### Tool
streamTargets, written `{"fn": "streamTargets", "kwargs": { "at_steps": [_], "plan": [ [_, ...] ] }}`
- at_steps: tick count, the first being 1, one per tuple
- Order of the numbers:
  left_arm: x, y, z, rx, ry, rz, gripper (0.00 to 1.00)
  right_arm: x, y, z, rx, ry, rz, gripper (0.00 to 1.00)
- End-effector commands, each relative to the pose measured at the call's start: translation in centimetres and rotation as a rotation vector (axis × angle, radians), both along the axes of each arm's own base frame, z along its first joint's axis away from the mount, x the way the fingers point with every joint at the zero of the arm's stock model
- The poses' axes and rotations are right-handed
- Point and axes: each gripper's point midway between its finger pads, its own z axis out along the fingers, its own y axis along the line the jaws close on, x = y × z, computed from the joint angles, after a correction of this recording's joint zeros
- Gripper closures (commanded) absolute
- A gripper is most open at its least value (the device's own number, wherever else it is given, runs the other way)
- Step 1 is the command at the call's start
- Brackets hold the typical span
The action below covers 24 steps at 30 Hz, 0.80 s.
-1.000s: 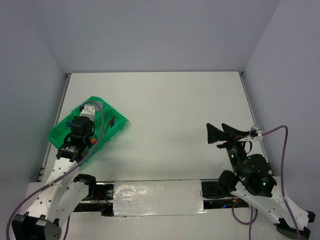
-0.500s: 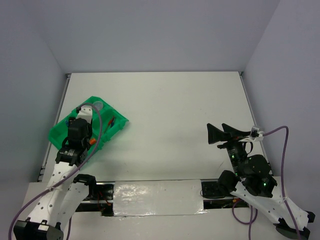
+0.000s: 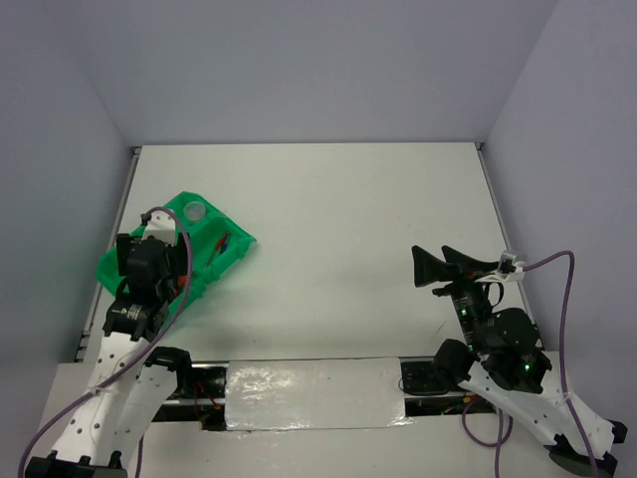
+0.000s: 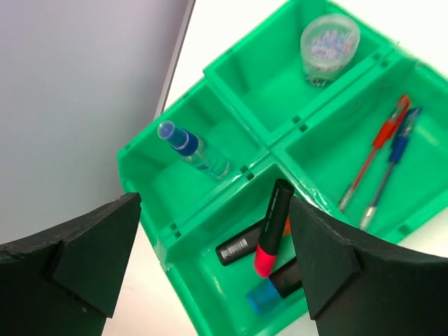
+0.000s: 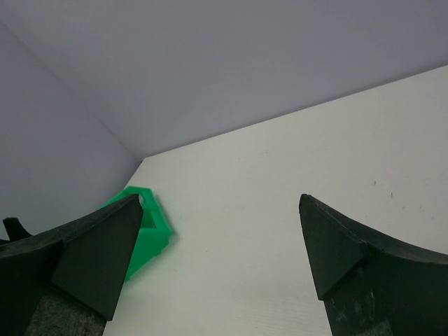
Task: Sort the stationery into containers
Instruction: Place the pen in the storage box, then reset both arms
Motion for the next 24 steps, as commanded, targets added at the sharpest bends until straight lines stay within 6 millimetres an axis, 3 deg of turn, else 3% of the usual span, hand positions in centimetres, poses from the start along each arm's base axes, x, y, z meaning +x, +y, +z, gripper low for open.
{"fn": "streamTargets", "kwargs": {
  "at_steps": [1,2,4,5,6,7,8,11,12,14,16,18,19,21,22,24],
  "plan": [
    [0.2,-0.7,4.7,-0.1,-0.138,-0.001,0.01,0.1,0.5,0.4,-0.002,-0.019,0.013,0.0],
    [0.2,-1.6,4.7,-0.153,-0.134,-0.026,0.01,0.2,0.6,0.4,-0.006,-0.018,0.016,0.0],
    [0.1,-2.3,7.7,-0.234,-0.192,-0.027,0.01,0.4,1.0,0.2,-0.027,-0.01,0.021,0.0],
    [-0.3,-2.5,7.5,-0.247,-0.151,-0.027,0.01,0.5,1.2,0.1,-0.035,-0.005,0.022,0.0],
    [-0.6,-2.6,10.3,-0.289,-0.205,-0.017,0.01,0.7,1.4,0.0,-0.051,0.005,0.023,0.0],
    [-1.0,-2.5,11.4,-0.311,-0.208,-0.001,0.01,0.7,1.8,-0.2,-0.075,0.007,0.037,0.0],
    [-2.1,-2.1,13.5,-0.338,-0.211,0.043,0.01,0.7,2.1,0.1,-0.09,0.004,0.05,0.0],
    [-3.7,-2.0,16.4,-0.361,-0.216,0.058,0.01,1.1,3.2,0.0,-0.178,0.026,0.077,0.0],
    [-4.9,-2.0,18.2,-0.373,-0.243,0.044,0.01,1.4,3.2,-0.9,-0.221,0.071,0.064,0.0],
    [-6.4,-1.7,19.5,-0.374,-0.283,0.047,0.01,2.4,3.2,-1.1,-0.271,0.149,0.014,0.0],
    [-8.8,-0.4,20.3,-0.372,-0.344,0.108,0.01,3.2,3.7,-1.5,-0.344,0.222,-0.007,0.0],
    [-9.8,0.5,19.6,-0.364,-0.378,0.153,0.01,3.1,3.9,-0.7,-0.385,0.262,-0.001,0.0],
    [-10.9,0.7,19.5,-0.368,-0.417,0.149,0.01,3.3,4.5,-1.0,-0.421,0.288,0.007,0.0],
    [-11.2,0.5,18.1,-0.381,-0.416,0.137,0.01,2.6,4.7,-1.1,-0.475,0.336,0.046,0.0],
    [-11.9,0.3,17.9,-0.399,-0.434,0.124,0.01,2.4,4.5,0.6,-0.454,0.327,0.047,0.0],
    [-12.1,-0.4,17.0,-0.436,-0.424,0.095,0.01,1.6,3.7,2.0,-0.451,0.33,0.055,0.0]
  ]
}}
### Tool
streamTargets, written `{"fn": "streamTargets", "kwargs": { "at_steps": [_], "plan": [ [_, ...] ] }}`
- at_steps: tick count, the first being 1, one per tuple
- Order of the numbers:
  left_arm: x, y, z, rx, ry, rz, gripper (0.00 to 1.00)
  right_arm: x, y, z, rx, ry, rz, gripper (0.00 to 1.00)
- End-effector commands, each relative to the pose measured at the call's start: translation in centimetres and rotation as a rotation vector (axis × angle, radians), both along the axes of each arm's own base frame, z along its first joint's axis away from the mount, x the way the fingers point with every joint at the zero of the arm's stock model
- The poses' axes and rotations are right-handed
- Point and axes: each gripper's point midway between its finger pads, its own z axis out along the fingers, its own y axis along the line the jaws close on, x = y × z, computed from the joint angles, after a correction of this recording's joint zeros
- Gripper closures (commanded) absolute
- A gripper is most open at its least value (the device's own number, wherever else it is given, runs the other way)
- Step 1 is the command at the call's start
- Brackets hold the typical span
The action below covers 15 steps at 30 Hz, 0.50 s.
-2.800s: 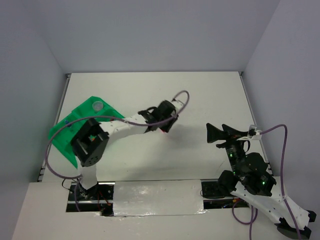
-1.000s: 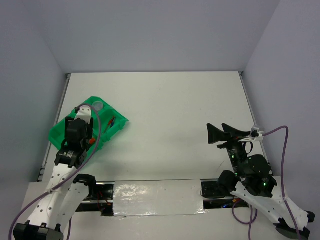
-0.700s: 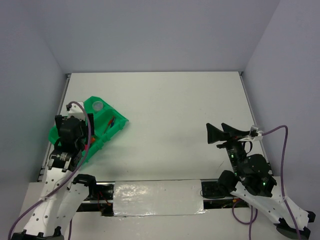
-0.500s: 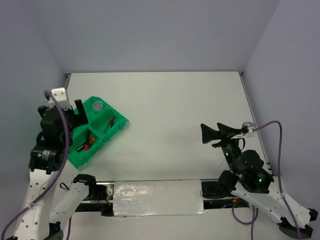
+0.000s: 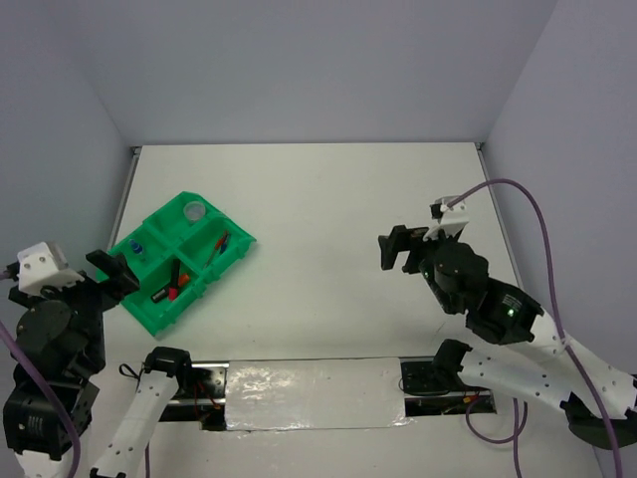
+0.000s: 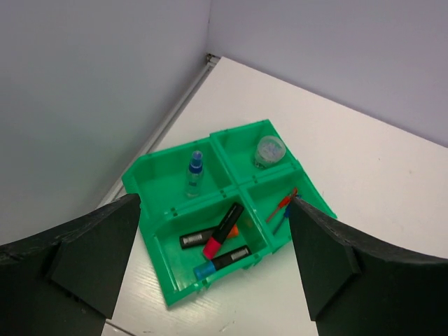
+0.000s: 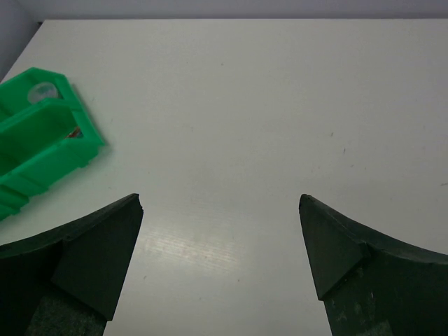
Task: Sort the stationery into containers
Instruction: Reset both arms
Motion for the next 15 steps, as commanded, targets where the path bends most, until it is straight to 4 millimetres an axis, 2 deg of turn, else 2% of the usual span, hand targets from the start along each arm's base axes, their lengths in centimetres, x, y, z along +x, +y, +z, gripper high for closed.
{"fn": "streamTargets", "kwargs": {
  "at_steps": [1,3,6,8,10,15],
  "plan": [
    [-0.5,-0.7,-1.6,-0.053,0.006,-0.025,0.01,-1.9,-2.2,2.7,-0.001,0.01,0.002,0.0],
    [-0.7,-0.8,-2.5,-0.072,0.014,-0.033,0.01,-3.0,-3.7,4.6,0.027,-0.022,0.005,0.0],
    [-1.5,-0.7,-4.0,-0.078,0.031,-0.037,0.01,-4.4,-6.1,6.3,0.052,-0.066,0.002,0.0],
    [-2.2,-0.7,-4.9,-0.115,0.02,-0.029,0.01,-5.3,-7.7,6.5,0.054,-0.082,-0.012,0.0],
    [-2.9,-1.1,-4.7,-0.133,-0.017,-0.07,0.01,-5.7,-8.7,6.5,0.055,-0.09,-0.026,0.0],
    [-4.9,-0.5,-4.7,-0.172,-0.043,-0.067,0.01,-7.0,-10.8,5.3,0.063,-0.082,-0.043,0.0]
  ]
}}
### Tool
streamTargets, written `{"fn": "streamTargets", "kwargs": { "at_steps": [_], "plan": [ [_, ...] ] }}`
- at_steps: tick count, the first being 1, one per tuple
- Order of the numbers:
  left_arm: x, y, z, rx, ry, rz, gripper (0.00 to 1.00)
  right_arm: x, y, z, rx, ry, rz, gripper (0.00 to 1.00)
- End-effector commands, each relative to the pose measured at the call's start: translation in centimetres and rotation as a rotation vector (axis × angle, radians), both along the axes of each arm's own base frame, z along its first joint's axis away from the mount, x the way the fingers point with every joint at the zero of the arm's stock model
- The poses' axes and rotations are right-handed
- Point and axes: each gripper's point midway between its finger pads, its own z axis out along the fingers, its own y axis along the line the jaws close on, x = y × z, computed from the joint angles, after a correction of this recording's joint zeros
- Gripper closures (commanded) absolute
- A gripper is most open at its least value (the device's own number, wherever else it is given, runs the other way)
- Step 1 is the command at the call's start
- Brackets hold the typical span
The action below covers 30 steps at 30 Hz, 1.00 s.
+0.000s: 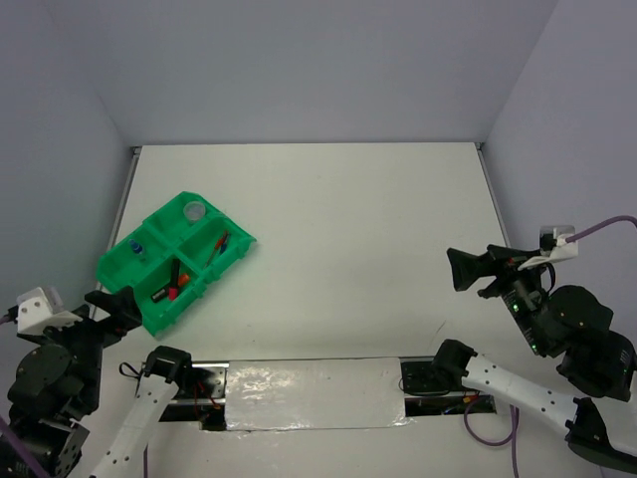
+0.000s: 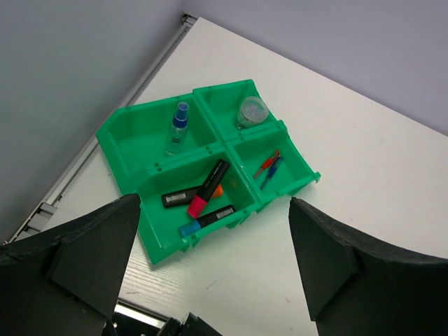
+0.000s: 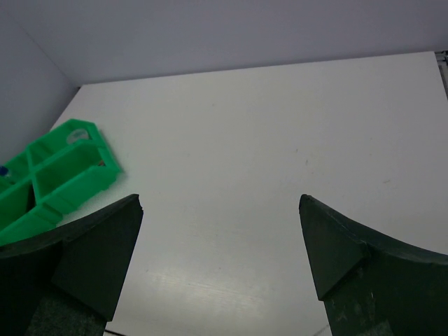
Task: Sort the stationery into containers
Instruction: Reset both arms
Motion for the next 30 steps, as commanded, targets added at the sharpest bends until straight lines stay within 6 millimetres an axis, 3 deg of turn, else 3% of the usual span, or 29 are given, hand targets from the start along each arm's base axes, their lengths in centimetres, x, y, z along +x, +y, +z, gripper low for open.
{"fn": "streamTargets", "kwargs": {
  "at_steps": [1,13,21,30],
  "plan": [
    [-1.2,0.3,0.7,-0.047,-0.041,0.008,0.01,-0.7,-1.4,-1.9,-0.06,0.046,-0.019,0.0],
    [-1.0,-0.1,-0.5,-0.06,-0.031,-0.018,0.01,-3.0,-4.5,-2.6,0.032,0.042,-0.034,0.0],
    [-0.8,-0.3,-0.5,-0.058,-0.032,-0.031,0.01,-3.3,-5.1,-2.3,0.037,0.039,-0.039,0.0],
    [-0.6,-0.4,-0.4,-0.054,-0.034,-0.043,0.01,-2.9,-4.5,-2.6,0.026,0.041,-0.038,0.0]
  ]
}}
